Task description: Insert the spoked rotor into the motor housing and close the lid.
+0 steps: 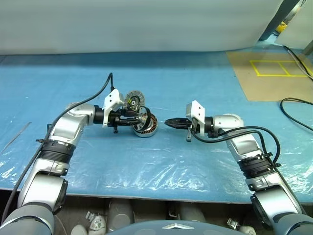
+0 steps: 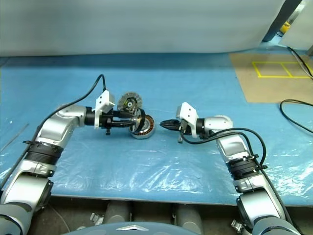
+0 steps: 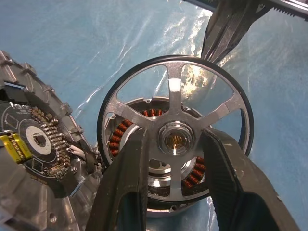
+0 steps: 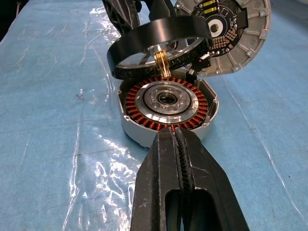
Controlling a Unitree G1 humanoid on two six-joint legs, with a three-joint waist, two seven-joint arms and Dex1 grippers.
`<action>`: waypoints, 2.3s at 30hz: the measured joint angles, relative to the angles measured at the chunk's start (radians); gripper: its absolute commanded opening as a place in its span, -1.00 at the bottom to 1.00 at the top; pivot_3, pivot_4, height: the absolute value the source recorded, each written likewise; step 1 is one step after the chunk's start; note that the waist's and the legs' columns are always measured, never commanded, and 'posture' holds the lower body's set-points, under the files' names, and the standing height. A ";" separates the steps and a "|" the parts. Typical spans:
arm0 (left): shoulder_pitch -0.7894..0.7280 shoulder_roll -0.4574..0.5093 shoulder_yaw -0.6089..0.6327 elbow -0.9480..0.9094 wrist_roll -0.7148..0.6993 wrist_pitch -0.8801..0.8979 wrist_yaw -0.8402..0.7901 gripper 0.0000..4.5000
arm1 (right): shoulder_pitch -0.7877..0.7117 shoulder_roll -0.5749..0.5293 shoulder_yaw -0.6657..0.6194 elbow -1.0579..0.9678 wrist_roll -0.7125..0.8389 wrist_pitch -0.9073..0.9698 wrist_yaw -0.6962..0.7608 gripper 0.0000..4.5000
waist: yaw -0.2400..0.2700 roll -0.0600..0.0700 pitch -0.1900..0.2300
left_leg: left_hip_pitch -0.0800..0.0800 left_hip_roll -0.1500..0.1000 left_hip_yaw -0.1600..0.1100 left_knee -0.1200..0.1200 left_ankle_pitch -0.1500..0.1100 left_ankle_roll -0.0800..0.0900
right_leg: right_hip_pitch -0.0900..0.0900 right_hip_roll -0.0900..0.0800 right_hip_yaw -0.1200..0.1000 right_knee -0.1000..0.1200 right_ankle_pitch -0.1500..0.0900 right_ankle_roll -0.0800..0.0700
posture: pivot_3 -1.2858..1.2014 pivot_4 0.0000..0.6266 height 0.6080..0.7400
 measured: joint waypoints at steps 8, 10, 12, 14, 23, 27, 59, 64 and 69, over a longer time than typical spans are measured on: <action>-0.017 -0.001 -0.012 0.032 0.025 -0.039 0.003 -0.43 | 0.013 -0.007 0.000 0.000 0.000 0.002 -0.017 -1.00 | -0.001 0.000 0.000 | 0.000 0.000 0.000 0.000 0.000 0.000 | 0.000 0.000 0.000 0.000 0.000 0.000 | 0.03 -0.52 1.00; -0.019 -0.001 -0.015 0.034 0.031 -0.045 0.002 -0.43 | 0.013 -0.007 0.000 0.000 0.000 0.002 -0.021 -1.00 | -0.001 0.000 0.000 | 0.000 0.000 0.000 0.000 0.000 0.000 | 0.000 0.000 0.000 0.000 0.000 0.000 | 0.03 -0.52 1.00; -0.021 -0.001 -0.016 0.034 0.036 -0.046 0.000 -0.43 | 0.013 -0.007 0.000 0.000 0.000 0.002 -0.024 -1.00 | -0.001 0.000 0.000 | 0.000 0.000 0.000 0.000 0.000 0.000 | 0.000 0.000 0.000 0.000 0.000 0.000 | 0.03 -0.52 1.00; -0.022 -0.001 -0.017 0.033 0.040 -0.046 -0.002 -0.43 | 0.013 -0.008 -0.001 0.000 0.000 0.003 -0.026 -1.00 | -0.001 0.000 0.000 | 0.000 0.000 0.000 0.000 0.000 0.000 | 0.000 0.000 0.000 0.000 0.000 0.000 | 0.03 -0.52 1.00; -0.038 0.008 -0.034 0.022 0.055 -0.015 -0.003 -0.43 | 0.013 -0.008 -0.001 0.000 0.000 0.003 -0.034 -1.00 | -0.001 0.000 0.000 | 0.000 0.000 0.000 0.000 0.000 0.000 | 0.000 0.000 0.000 0.000 0.000 0.000 | 0.03 -0.52 1.00; -0.042 0.020 -0.039 0.000 0.060 0.022 -0.003 -0.43 | 0.013 -0.008 -0.001 0.002 0.000 0.003 -0.034 -1.00 | -0.001 0.000 0.000 | 0.000 0.000 0.000 0.000 0.000 0.000 | 0.000 0.000 0.000 0.000 0.000 0.000 | 0.03 -0.52 1.00; 0.011 -0.045 0.062 -0.097 -0.047 0.113 0.115 1.00 | -0.001 0.001 -0.001 0.040 -0.001 -0.006 -0.043 -1.00 | -0.001 0.000 0.000 | -0.001 0.000 0.000 0.001 0.000 0.000 | 0.000 0.000 0.000 -0.001 0.000 0.000 | 0.03 -0.52 1.00; 0.109 -0.089 0.065 -0.142 -0.062 0.121 0.186 0.60 | -0.010 0.004 -0.001 0.043 -0.002 -0.017 -0.046 -1.00 | 0.000 0.000 0.000 | -0.001 0.000 0.000 0.001 0.000 0.000 | 0.000 0.000 0.000 -0.001 0.000 0.000 | 0.03 -0.52 1.00; 0.144 -0.139 0.072 -0.173 -0.071 0.104 0.258 -0.14 | -0.010 0.008 -0.001 0.045 -0.002 -0.019 -0.054 -1.00 | 0.000 0.000 0.000 | -0.002 0.000 0.000 0.001 0.000 0.000 | 0.000 0.000 0.000 -0.001 0.000 0.000 | 0.03 -0.52 1.00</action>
